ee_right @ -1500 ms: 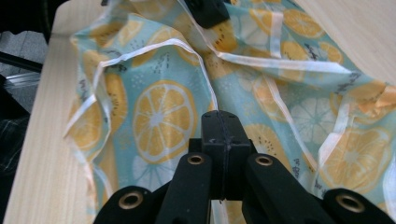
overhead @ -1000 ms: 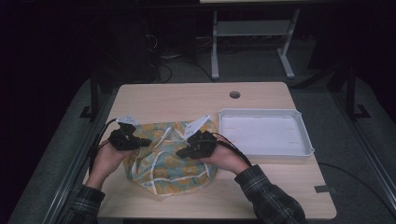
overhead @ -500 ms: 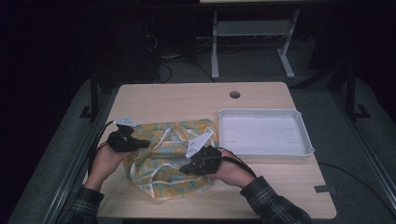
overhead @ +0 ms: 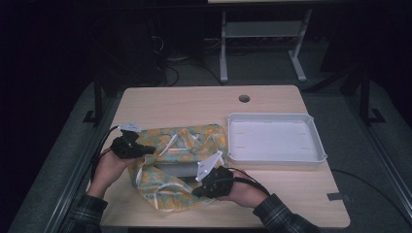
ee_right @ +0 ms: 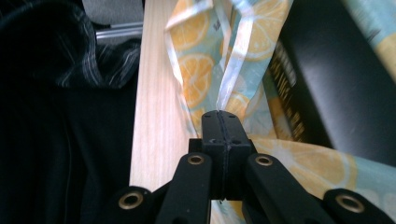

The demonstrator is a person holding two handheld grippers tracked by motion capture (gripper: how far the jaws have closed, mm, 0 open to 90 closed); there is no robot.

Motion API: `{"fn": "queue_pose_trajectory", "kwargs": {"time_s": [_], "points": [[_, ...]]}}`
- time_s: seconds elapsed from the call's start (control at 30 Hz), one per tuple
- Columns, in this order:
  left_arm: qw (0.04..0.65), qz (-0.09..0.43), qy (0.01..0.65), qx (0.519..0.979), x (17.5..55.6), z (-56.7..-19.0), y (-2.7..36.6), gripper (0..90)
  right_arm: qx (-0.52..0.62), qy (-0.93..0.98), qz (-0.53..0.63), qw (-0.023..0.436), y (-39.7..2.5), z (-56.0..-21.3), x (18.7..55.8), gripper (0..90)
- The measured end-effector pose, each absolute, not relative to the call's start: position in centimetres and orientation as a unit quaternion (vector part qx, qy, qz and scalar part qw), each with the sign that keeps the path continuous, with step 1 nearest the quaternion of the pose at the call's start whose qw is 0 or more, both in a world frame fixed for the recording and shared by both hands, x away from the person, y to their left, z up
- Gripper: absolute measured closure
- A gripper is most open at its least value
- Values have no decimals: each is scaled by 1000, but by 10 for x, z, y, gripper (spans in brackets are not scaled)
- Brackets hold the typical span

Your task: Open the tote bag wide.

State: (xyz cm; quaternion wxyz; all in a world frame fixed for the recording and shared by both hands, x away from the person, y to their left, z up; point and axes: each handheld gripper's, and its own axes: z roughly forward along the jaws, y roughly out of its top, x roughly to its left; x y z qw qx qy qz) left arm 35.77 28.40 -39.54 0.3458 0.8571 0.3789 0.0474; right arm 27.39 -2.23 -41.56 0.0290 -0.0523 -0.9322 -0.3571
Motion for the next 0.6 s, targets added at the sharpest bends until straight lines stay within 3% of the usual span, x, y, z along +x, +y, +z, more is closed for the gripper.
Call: {"fn": "queue_pose_trajectory", "kwargs": {"time_s": [0.6], "points": [[324,63,395,857,366,-412,296,896,-47,-957,-285,35,-32,-446,255,899]]}}
